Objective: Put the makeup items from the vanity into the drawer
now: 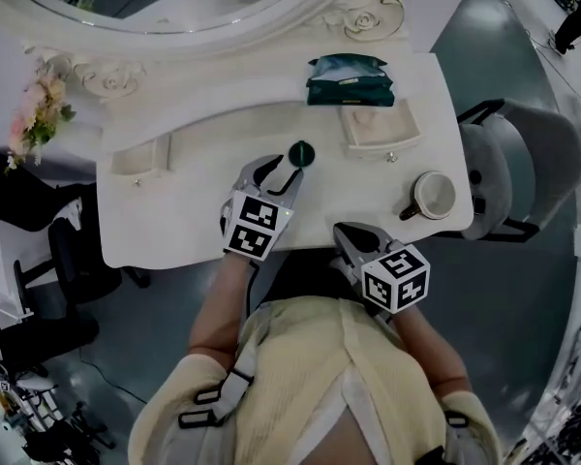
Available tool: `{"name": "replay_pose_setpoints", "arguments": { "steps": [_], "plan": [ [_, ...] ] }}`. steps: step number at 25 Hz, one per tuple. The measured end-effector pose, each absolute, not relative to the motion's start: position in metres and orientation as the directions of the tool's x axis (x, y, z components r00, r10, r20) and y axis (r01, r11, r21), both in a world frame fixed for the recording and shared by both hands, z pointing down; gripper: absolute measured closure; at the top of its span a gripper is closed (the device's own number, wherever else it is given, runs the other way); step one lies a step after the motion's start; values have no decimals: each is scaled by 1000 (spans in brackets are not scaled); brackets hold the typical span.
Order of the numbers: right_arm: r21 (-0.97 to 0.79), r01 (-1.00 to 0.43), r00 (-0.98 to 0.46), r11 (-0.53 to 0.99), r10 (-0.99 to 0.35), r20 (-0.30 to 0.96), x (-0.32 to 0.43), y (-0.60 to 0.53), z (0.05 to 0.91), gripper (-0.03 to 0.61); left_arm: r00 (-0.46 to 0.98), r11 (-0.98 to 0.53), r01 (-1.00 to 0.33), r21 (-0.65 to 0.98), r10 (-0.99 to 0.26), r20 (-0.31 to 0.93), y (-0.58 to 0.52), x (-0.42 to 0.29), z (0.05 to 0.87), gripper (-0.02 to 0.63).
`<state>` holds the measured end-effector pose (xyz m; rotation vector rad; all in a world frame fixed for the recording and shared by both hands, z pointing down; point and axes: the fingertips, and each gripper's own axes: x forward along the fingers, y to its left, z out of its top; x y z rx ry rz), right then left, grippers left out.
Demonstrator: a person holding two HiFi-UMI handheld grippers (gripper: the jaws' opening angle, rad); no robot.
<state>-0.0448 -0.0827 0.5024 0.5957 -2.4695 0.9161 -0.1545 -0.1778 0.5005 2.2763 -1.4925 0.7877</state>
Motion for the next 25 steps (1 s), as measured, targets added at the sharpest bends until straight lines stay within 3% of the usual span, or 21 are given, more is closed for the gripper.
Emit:
{"name": "replay_pose_setpoints", "arguments": {
  "steps": [12,25],
  "plan": [
    [-505,-552,-794,664,-234,561,-46,-85,513,578,356,-542,-839,-47,-612,706,-194,-134,544,448],
    [-507,-584,-778,634,-257,574,-40,-94,518,578,393,-565,-825,8,-563,727,-201,-134,553,479]
  ]
}}
